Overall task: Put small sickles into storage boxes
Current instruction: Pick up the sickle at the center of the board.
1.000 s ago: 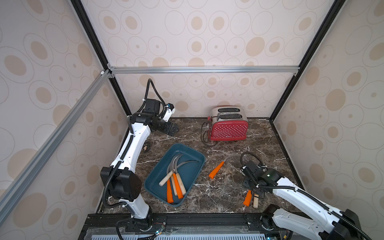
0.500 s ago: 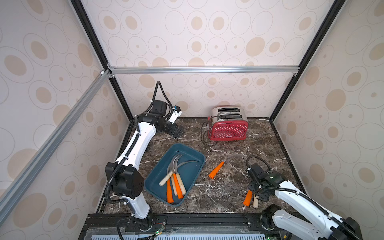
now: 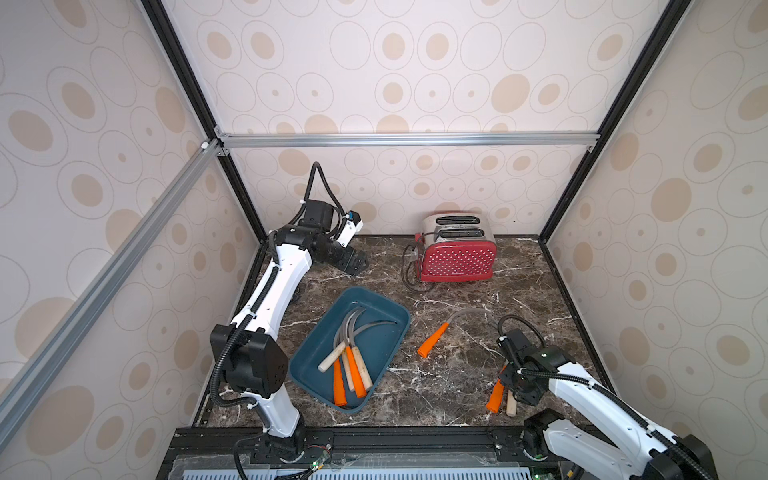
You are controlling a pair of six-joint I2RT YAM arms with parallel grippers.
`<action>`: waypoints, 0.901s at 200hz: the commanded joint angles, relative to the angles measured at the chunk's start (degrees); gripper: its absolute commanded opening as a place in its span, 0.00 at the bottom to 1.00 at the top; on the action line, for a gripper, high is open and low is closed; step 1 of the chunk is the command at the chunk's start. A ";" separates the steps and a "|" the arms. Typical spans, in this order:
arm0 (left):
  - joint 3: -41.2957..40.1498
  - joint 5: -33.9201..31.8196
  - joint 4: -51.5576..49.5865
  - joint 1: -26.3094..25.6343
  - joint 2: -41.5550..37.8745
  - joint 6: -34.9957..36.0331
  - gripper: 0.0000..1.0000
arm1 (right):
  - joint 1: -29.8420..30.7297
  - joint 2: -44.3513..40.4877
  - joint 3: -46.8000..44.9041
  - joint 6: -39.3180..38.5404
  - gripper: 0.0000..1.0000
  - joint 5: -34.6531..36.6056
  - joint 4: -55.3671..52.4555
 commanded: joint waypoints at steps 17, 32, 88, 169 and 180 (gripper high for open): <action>0.51 0.96 0.04 -0.34 1.19 1.35 0.99 | -0.41 1.03 -0.26 -0.58 0.44 -0.22 -0.86; 0.61 1.04 0.04 -0.36 1.17 1.35 0.99 | -0.63 1.97 0.11 -1.65 0.44 -0.74 -0.58; 0.14 0.65 0.04 -0.45 0.79 1.52 0.99 | -0.88 8.09 1.85 -5.25 0.43 -3.09 1.47; 0.13 0.26 0.04 -0.46 0.76 1.96 0.99 | -0.97 13.54 2.80 -7.63 0.37 -5.73 4.70; 0.27 0.17 0.04 -0.52 0.86 2.05 0.99 | -0.91 13.95 2.87 -7.71 0.34 -6.05 5.04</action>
